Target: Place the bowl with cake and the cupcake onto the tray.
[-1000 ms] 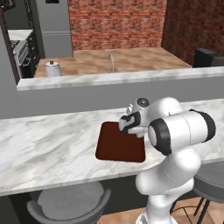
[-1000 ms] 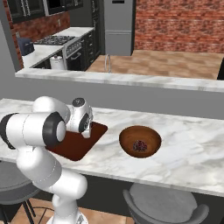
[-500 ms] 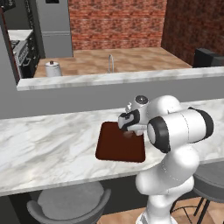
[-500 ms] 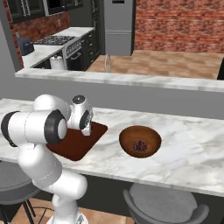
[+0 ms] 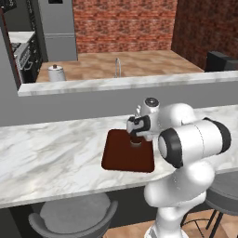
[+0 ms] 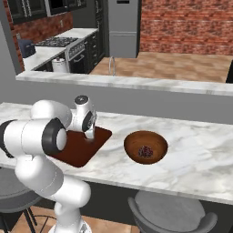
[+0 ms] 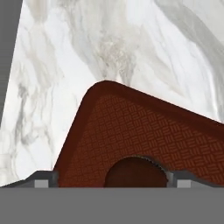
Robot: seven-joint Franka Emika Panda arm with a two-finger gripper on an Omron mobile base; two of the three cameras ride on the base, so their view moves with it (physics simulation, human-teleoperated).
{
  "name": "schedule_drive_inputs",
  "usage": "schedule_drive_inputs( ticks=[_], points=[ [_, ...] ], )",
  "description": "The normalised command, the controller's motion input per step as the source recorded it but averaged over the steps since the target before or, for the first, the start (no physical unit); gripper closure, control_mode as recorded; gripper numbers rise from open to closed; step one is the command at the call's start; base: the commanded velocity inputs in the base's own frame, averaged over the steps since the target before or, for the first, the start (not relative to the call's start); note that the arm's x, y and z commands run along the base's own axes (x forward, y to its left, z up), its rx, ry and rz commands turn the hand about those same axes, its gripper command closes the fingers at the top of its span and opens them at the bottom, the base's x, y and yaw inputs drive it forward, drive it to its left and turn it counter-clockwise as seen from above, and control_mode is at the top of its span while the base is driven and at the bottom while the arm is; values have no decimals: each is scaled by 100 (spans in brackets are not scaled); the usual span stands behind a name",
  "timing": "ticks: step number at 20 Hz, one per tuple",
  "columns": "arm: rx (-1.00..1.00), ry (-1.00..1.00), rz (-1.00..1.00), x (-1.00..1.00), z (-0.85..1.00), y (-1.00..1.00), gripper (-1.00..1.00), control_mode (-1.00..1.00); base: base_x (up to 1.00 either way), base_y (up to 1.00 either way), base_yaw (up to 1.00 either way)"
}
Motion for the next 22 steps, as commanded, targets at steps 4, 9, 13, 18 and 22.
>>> schedule_drive_inputs(
  ticks=[4,9,13,18,22],
  points=[
    [0,19,-13,-18,100,-47,-100,-100,0,0,0],
    [0,51,-49,-3,67,-94,-100,-100,0,0,0],
    [-9,48,-10,14,67,-26,-100,-100,0,0,0],
    [2,4,31,-6,-5,-54,-100,-100,0,0,0],
    [0,0,61,-18,0,-28,-100,-100,0,0,0]
  ],
)
